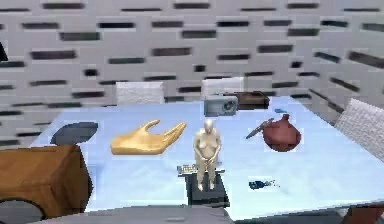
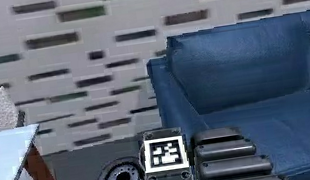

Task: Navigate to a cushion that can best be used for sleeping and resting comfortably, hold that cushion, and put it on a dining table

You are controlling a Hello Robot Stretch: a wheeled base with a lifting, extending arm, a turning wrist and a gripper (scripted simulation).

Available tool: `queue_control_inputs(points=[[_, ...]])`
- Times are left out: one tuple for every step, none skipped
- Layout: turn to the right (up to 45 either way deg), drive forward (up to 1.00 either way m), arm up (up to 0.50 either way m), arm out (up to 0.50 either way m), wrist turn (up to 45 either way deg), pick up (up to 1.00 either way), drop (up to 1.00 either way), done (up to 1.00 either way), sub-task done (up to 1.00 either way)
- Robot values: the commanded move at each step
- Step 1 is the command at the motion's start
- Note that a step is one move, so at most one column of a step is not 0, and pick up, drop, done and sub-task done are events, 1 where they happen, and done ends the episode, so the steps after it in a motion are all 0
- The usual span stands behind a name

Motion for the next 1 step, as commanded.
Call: queue_control_inputs(points=[[-45.0, 0.0, 0.0, 0.0, 0.0, 0.0, 0.0, 0.0, 0.0]])
